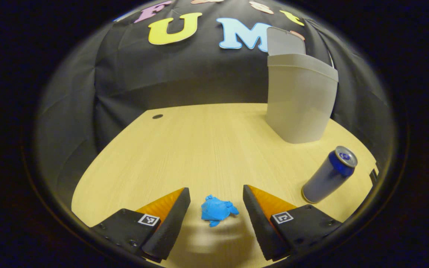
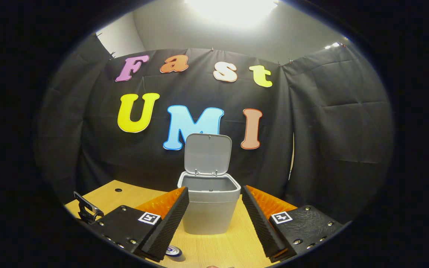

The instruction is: Press the lid of the desktop garbage bin to open it, pick up the crumpled paper on the desktop and throw it into the bin, then pick up the pop can on the desktop and drop it into the bin, and finally close the garbage bin lid.

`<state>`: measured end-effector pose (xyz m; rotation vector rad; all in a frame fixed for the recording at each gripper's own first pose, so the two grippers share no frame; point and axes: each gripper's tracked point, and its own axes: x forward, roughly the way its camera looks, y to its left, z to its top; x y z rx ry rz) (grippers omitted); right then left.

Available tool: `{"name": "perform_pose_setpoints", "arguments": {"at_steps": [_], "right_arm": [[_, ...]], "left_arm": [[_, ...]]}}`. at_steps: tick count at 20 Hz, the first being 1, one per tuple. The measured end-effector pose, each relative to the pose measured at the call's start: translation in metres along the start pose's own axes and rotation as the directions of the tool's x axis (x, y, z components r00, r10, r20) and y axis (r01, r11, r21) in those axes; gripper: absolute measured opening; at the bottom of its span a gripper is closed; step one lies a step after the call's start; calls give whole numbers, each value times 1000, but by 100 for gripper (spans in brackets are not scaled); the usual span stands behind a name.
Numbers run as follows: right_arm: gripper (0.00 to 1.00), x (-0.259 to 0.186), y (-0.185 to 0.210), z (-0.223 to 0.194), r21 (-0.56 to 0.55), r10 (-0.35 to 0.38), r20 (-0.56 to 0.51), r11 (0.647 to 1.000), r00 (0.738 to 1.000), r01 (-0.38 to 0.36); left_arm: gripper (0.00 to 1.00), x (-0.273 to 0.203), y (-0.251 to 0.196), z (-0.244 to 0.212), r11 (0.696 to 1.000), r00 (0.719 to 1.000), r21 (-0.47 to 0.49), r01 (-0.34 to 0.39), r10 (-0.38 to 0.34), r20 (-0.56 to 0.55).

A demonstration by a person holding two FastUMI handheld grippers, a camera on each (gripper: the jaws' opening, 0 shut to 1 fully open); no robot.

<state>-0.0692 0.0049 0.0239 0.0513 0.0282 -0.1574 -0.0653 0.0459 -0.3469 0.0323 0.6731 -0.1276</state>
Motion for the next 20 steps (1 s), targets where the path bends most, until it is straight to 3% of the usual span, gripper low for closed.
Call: {"name": "perform_pose_setpoints", "arguments": {"at_steps": [6, 7, 9, 14, 20], "right_arm": [[93, 3, -28, -9, 17, -33, -23, 999, 999, 33], [93, 3, -32, -10, 21, -42, -22, 999, 999, 43], [93, 5, -37, -13, 15, -54, -29, 998, 998, 54], [93, 3, -44, -17, 19, -73, -38, 997, 997, 74], [93, 3, -51, -16, 15, -70, -31, 997, 997, 71]], "left_arm": [[96, 11, -6, -33, 1000, 996, 20, -13, 15, -84], [93, 12, -7, -36, 999, 995, 28, -15, 17, -95], [84, 12, -9, -35, 999, 996, 39, -8, 11, -89], [39, 16, -17, -33, 999, 996, 36, 0, 4, -91], [13, 16, -12, -32, 999, 995, 49, -12, 17, -99]]}}
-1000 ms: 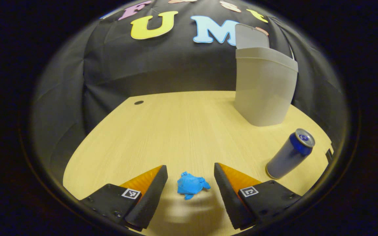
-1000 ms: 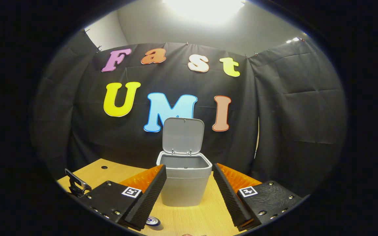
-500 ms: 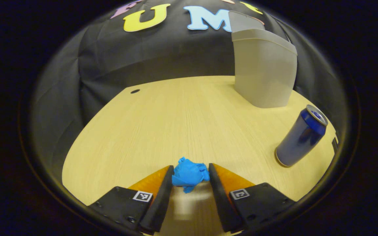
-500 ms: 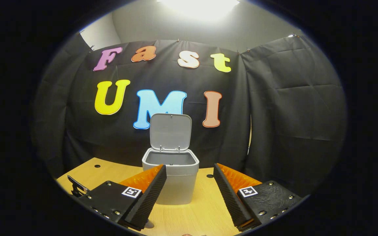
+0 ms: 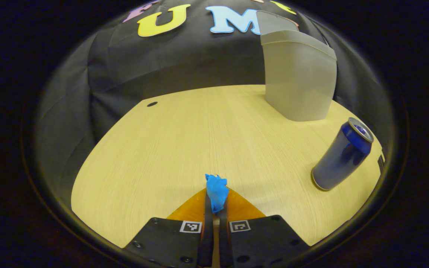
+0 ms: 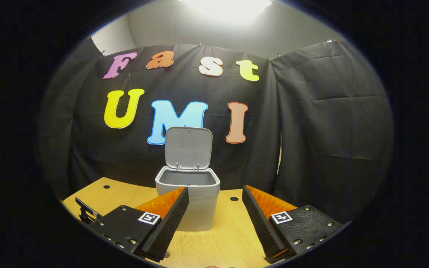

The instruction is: Press the lid of the desktop garbage bin to open it, pick up the crumpled paper on the desktop and throw it into the bin, then pick up the pop can on the desktop and drop it into the bin, and finally close the garbage bin lid.

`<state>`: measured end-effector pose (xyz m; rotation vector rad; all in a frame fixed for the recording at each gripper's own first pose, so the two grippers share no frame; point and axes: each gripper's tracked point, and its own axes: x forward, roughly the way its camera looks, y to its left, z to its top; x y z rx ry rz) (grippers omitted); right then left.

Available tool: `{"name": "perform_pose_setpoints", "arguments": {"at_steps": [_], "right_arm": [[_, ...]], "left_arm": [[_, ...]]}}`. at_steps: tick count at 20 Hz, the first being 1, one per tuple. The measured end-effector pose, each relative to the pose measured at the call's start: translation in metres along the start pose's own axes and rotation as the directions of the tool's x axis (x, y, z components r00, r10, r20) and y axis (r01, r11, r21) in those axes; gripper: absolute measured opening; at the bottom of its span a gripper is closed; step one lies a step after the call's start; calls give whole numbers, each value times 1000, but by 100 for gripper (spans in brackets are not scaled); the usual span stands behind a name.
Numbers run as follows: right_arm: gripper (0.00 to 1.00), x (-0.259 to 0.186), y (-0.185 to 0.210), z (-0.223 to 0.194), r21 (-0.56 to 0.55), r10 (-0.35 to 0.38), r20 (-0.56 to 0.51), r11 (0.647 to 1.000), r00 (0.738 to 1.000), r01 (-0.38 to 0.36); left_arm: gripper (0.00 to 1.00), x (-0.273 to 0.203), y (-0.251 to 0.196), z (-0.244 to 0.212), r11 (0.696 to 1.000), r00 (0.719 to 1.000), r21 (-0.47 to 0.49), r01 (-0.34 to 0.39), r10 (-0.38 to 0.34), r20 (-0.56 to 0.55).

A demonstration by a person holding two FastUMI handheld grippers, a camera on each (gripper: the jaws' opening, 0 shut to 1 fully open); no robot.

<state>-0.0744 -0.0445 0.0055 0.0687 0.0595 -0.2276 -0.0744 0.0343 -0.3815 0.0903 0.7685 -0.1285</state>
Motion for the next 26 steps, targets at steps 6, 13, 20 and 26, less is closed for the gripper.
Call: {"name": "perform_pose_setpoints", "arguments": {"at_steps": [6, 13, 20, 26], "right_arm": [[93, 2, -5, 5, -2, 24, 27, 1000, 999, -24], [93, 8, -7, 7, -4, 70, 72, 998, 995, -70], [93, 20, -10, 13, -2, 92, 93, 996, 991, -92], [93, 27, -24, 12, -12, 69, 93, 998, 993, -68]], "left_arm": [[12, -21, -3, 34, 999, 997, -14, 29, -28, 65], [13, -64, -17, 119, 998, 980, -54, 32, -21, 199], [12, -95, -57, 222, 996, 930, -31, 86, -69, 362], [14, -112, -104, 298, 984, 869, -21, 178, -147, 473]]}}
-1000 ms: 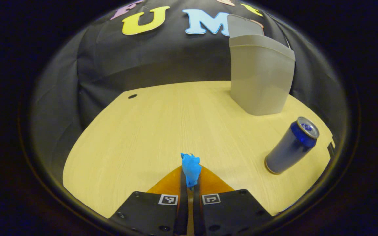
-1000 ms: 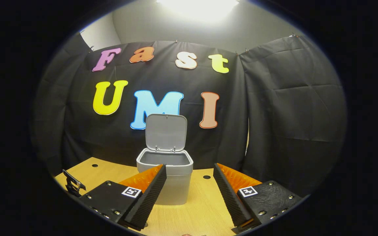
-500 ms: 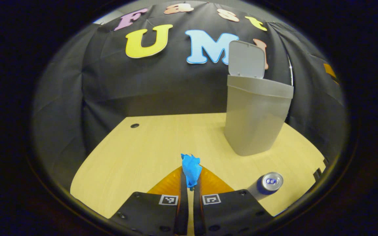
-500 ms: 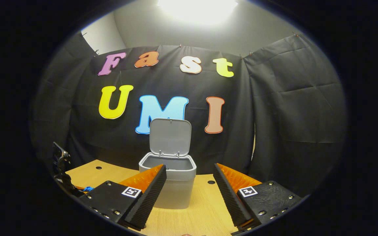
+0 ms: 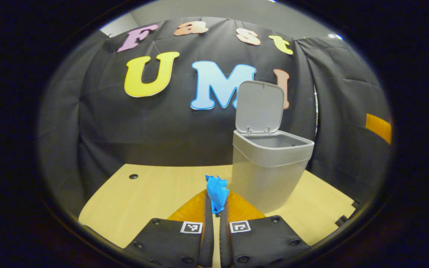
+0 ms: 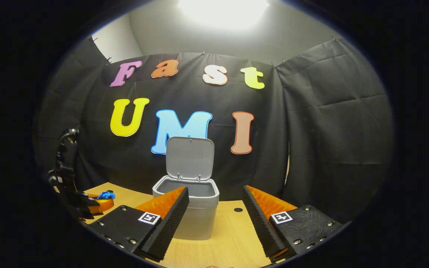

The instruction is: Press the lid of the desktop garbage bin to open it, pick up the crumpled paper on the desktop and throw it into the bin, then pick up the pop can on the desktop and drop it into the bin, and finally close the garbage bin lid.

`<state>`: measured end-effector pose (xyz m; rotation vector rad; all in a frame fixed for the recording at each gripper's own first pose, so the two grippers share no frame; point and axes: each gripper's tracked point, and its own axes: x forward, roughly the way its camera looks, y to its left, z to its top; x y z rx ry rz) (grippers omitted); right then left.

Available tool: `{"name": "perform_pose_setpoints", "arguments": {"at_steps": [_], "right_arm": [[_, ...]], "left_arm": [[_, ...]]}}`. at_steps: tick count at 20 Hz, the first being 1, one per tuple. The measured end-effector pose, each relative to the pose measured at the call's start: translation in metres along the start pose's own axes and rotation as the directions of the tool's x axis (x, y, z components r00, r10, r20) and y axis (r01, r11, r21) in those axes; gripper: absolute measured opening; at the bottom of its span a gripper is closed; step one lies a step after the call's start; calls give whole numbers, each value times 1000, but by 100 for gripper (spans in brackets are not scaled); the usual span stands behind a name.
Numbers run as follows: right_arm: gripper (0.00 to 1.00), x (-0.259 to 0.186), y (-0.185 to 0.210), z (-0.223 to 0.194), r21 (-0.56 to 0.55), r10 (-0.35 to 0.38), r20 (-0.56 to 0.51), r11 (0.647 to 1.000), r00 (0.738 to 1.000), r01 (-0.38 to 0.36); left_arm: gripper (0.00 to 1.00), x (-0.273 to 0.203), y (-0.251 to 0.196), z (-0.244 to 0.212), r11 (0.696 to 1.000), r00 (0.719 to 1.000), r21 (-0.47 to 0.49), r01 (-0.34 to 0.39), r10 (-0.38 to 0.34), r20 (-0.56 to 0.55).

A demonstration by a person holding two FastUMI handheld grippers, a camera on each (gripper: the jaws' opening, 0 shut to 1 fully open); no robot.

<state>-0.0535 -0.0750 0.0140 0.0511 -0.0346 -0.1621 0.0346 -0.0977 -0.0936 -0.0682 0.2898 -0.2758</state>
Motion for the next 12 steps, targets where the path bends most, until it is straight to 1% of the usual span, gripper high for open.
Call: {"name": "perform_pose_setpoints", "arguments": {"at_steps": [1, 2, 3, 4, 6, 7, 8, 10, 11, 12], "right_arm": [[93, 0, -3, -2, -1, -8, -2, 1000, 1000, 8], [93, 2, -6, -2, -1, -13, -5, 1000, 1000, 13], [93, 4, -8, -4, 0, -19, -8, 1000, 1000, 19], [93, 6, -11, -5, -1, -26, -12, 1000, 1000, 26], [93, 8, -17, -7, -1, -43, -18, 999, 999, 43], [93, 8, -20, -9, 2, -51, -22, 999, 998, 51], [93, 9, -22, -10, 5, -59, -27, 998, 998, 59], [93, 12, -26, -15, 6, -70, -38, 997, 997, 71], [93, 13, -29, -18, 3, -77, -44, 997, 996, 77], [93, 14, -31, -20, 2, -83, -48, 997, 995, 83]], "left_arm": [[14, 6, -9, 11, 1000, 1000, -5, 13, -13, 21], [12, 13, -17, 22, 999, 999, -8, 31, -31, 38], [12, 20, -26, 31, 999, 998, -8, 45, -44, 50], [14, 26, -35, 39, 998, 996, -10, 63, -63, 62], [14, 40, -51, 55, 995, 992, -12, 95, -94, 83], [14, 47, -58, 62, 994, 990, -12, 111, -110, 92], [12, 54, -64, 68, 993, 988, -10, 122, -120, 99], [12, 67, -77, 76, 989, 984, -9, 144, -142, 107], [14, 74, -82, 80, 988, 982, -10, 152, -150, 110], [14, 80, -87, 84, 988, 981, -7, 157, -155, 115]]}}
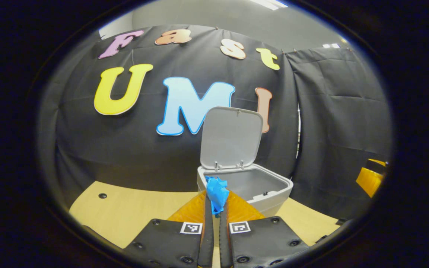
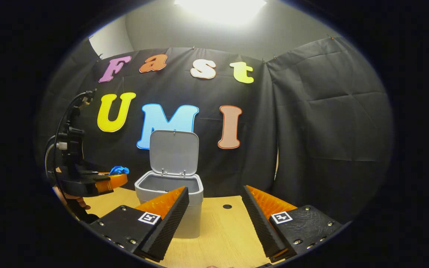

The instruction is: Press the lid of the desktop garbage bin to open it, pick up the crumpled paper on the desktop and throw it into the bin, then pick up the pop can on the desktop and drop it into the bin, and finally close the garbage bin lid.

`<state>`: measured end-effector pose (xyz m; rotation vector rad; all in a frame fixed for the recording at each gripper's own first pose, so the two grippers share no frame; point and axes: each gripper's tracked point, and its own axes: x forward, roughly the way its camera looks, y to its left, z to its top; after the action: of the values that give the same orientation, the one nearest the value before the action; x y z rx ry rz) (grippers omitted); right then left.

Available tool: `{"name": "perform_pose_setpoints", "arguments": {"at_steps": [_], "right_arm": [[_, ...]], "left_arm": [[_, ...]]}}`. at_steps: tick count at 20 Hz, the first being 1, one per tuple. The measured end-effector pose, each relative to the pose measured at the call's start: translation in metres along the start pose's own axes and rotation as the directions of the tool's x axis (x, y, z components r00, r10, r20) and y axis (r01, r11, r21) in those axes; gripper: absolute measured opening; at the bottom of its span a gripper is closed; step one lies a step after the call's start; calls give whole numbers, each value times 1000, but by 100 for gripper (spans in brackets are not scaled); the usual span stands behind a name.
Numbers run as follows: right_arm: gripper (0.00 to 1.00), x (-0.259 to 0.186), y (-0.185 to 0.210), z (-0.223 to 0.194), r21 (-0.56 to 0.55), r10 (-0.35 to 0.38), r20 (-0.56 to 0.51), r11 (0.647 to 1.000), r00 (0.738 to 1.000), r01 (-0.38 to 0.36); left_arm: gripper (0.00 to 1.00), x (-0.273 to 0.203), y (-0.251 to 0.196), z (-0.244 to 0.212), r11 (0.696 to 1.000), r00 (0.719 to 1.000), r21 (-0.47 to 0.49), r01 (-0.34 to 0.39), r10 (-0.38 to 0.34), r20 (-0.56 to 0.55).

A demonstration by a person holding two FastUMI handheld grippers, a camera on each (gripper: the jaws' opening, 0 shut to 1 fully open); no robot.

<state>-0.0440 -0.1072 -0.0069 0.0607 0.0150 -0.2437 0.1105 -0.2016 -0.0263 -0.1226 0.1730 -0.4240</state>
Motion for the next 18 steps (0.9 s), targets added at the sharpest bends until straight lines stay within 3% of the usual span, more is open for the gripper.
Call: {"name": "perform_pose_setpoints", "arguments": {"at_steps": [7, 12, 14, 16, 18], "right_arm": [[93, 12, -4, -6, 0, -1, -34, 1000, 999, 1], [93, 19, -9, -11, 2, -7, -53, 1000, 999, 7], [93, 19, -8, -13, 14, -6, -57, 1000, 998, 6], [93, 19, -8, -15, 8, -8, -59, 1000, 998, 8], [93, 17, -6, -16, -3, -4, -58, 1000, 998, 4]], "left_arm": [[13, 56, -16, -14, 999, 998, 35, 4, -2, -57], [27, 75, -22, -19, 998, 997, 53, 18, -14, -78], [39, 78, -22, -22, 998, 996, 55, 22, -17, -86], [42, 80, -20, -22, 998, 996, 55, 18, -13, -87], [54, 79, -21, -21, 998, 996, 52, 23, -19, -82]]}}
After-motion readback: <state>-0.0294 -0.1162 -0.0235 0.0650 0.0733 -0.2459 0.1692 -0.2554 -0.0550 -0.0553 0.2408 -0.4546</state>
